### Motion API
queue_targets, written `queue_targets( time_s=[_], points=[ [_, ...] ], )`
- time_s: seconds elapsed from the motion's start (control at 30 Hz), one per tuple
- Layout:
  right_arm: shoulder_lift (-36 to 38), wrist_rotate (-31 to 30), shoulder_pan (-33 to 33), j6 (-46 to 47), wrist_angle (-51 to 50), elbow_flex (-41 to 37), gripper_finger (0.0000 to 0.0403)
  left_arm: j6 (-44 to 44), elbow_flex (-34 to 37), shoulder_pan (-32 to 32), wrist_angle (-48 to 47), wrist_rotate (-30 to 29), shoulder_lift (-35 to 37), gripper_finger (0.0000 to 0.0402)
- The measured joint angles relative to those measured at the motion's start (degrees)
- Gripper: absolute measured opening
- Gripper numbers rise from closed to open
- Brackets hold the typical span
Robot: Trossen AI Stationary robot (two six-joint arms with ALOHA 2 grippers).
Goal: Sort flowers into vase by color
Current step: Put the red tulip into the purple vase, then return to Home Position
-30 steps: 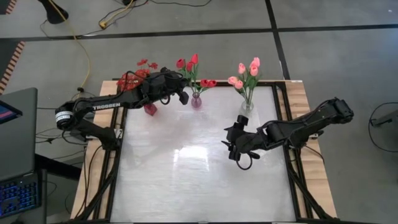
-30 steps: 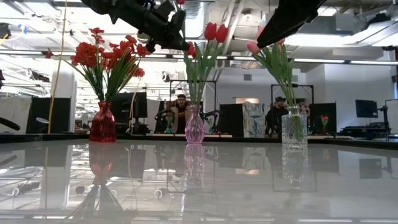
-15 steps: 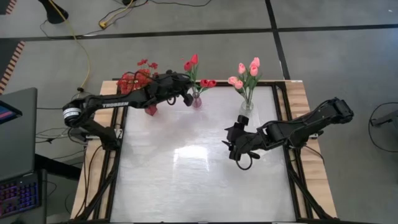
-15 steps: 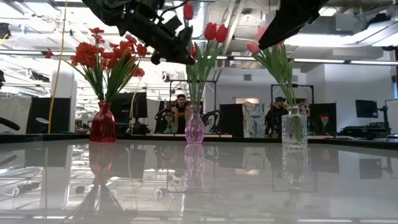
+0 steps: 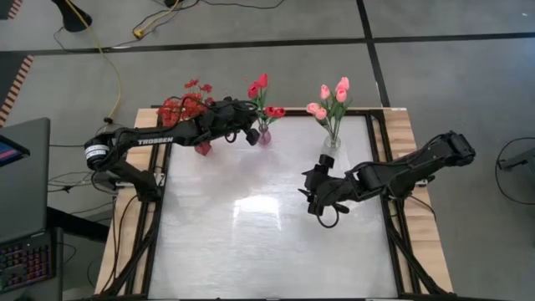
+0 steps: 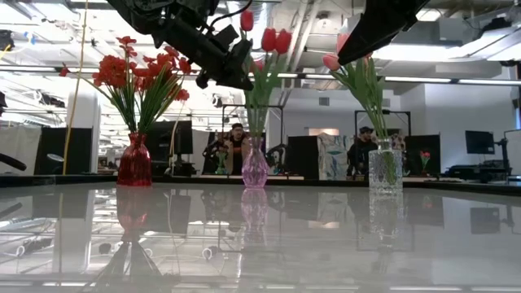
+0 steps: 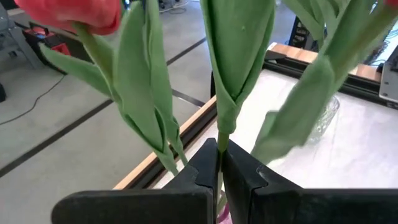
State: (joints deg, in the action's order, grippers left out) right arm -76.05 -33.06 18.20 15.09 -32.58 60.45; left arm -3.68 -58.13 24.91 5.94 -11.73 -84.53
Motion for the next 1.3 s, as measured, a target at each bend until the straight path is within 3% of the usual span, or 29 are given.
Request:
queue_targets(
  time_s=[0.5, 0.77, 0.9, 1.3],
  points=[
    [-0.02, 0.04, 0.22, 1.38, -0.4, 0.0, 0.027, -1.33, 0.04, -0.01, 1.89, 1.55, -6.59, 0.0],
    [-0.02, 0.02, 0.2, 1.16, -0.44, 0.0, 0.027, -1.22, 0.04, 0.0, 3.19, 1.27, -6.18, 0.0007],
    [-0.02, 0.02, 0.2, 1.12, -0.46, 0.0, 0.027, 0.07, 0.04, -0.02, 3.85, 1.14, -5.86, 0.0042],
    [-0.02, 0.02, 0.1, 0.74, -0.46, 0.0, 0.027, -0.46, 0.04, -0.19, 0.58, 0.87, -4.47, 0.0206]
  ],
)
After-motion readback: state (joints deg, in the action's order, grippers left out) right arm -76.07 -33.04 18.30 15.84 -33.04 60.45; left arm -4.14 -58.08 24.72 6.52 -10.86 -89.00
